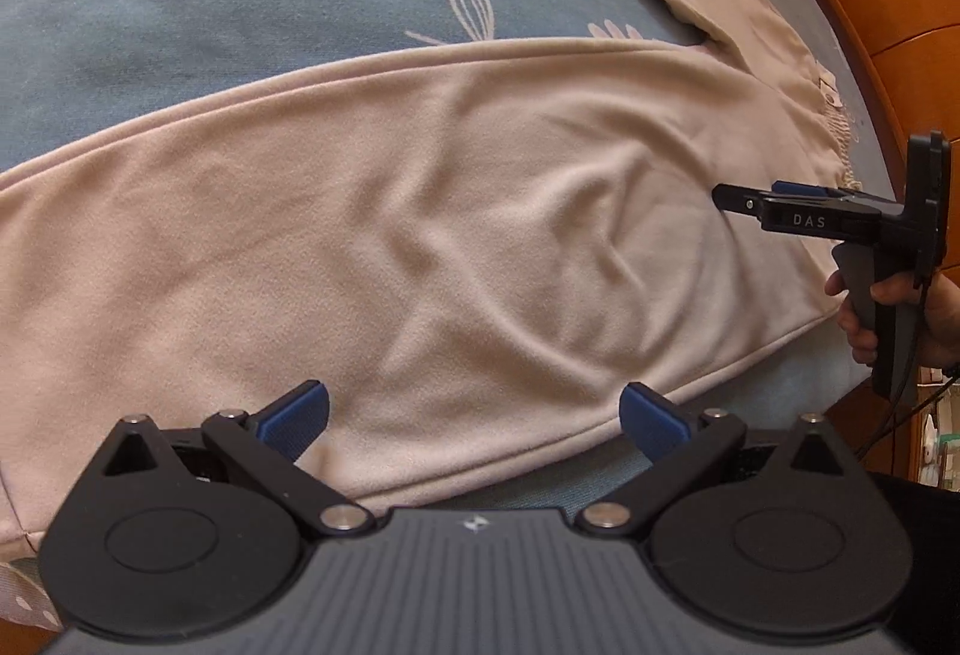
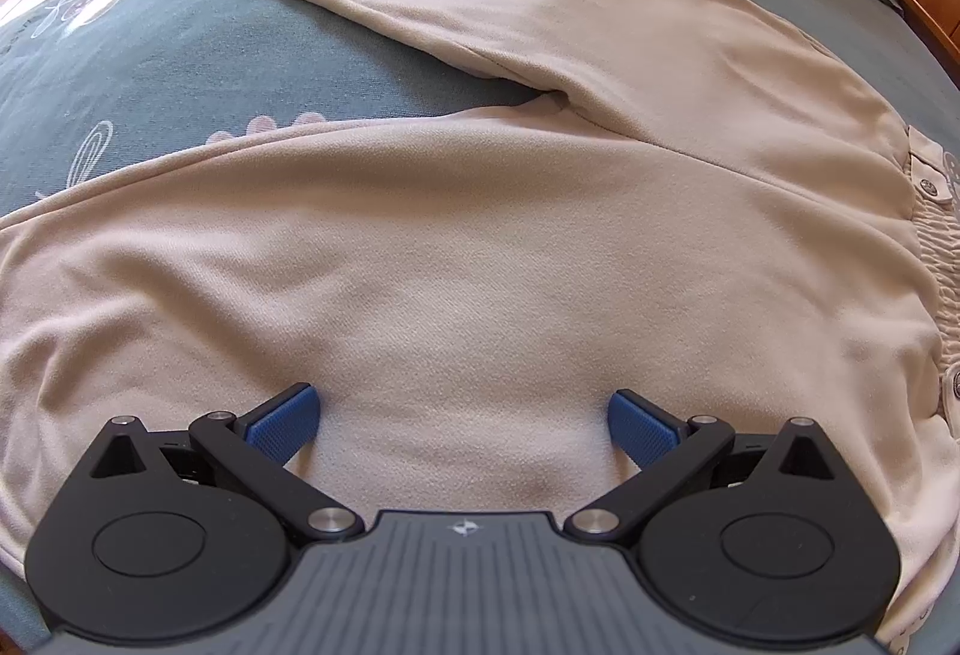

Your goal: Fold clothes

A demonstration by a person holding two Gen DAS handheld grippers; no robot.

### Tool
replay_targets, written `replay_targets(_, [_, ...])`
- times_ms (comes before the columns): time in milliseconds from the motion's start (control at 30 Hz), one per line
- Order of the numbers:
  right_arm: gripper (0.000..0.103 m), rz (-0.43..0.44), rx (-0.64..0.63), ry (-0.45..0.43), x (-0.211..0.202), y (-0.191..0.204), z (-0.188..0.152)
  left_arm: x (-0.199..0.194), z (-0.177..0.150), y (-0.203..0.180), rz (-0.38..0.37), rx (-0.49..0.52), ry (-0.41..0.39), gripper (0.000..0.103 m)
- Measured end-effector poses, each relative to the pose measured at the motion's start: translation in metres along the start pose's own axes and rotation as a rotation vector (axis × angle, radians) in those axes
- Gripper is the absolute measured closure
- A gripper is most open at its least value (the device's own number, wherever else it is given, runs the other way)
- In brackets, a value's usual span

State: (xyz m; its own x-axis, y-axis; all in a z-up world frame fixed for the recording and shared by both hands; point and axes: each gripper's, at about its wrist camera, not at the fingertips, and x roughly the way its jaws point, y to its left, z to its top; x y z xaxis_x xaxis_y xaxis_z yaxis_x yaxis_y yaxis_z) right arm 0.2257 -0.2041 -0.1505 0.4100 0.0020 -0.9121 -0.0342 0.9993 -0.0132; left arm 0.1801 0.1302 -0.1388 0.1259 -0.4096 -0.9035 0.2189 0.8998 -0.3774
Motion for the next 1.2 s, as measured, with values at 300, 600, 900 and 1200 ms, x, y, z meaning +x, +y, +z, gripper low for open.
replay_targets(300, [0.000,-0.004,0.001,0.002,0.002,0.000,0.001,-0.002,-0.014,0.020,0.117,-0.073,-0.024,0.001])
replay_targets(600, [0.000,0.004,-0.051,-0.009,-0.011,0.008,0.009,-0.005,-0.009,0.000,0.126,0.006,-0.058,0.001])
replay_targets(900, [0.000,0.143,-0.326,-0.044,-0.025,0.065,-0.015,0.013,-0.029,-0.008,0.154,0.135,-0.035,0.001])
replay_targets(1200, [0.000,0.148,-0.334,-0.014,-0.034,0.057,-0.028,-0.001,-0.010,-0.026,0.170,0.177,-0.056,0.001])
